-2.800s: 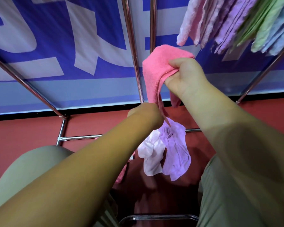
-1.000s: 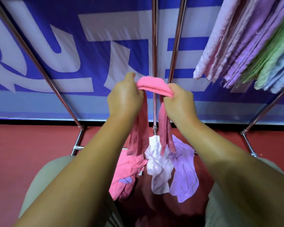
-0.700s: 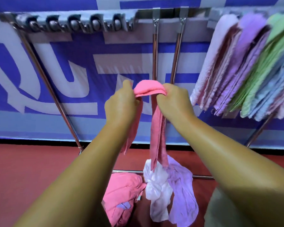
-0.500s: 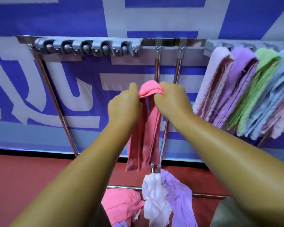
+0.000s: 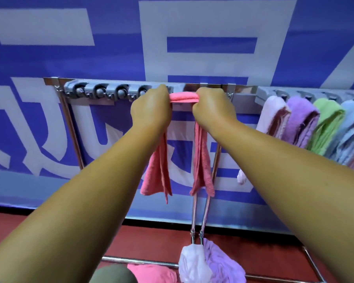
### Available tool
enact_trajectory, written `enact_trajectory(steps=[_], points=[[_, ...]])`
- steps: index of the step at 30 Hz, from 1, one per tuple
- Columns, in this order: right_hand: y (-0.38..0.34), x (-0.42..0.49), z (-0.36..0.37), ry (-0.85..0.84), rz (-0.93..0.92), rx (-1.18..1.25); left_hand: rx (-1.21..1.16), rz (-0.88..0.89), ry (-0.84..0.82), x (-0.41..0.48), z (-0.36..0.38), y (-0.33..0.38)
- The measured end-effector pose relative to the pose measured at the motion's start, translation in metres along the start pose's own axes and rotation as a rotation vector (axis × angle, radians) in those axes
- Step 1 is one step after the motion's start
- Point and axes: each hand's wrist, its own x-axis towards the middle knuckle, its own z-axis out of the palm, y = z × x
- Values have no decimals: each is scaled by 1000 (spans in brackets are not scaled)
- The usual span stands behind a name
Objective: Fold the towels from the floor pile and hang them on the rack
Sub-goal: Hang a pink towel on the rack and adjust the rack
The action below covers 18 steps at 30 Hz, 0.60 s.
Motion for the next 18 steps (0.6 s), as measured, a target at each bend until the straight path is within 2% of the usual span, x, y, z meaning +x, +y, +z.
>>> enact_trajectory(steps=[7, 13, 18], points=[[-2, 37, 7, 24, 50, -51, 59, -1, -5, 41, 2, 2], [16, 30, 47, -63, 48, -98, 125, 18, -170, 38, 30, 3], [21, 20, 65, -97, 36, -103, 141, 31, -143, 33, 47, -5]])
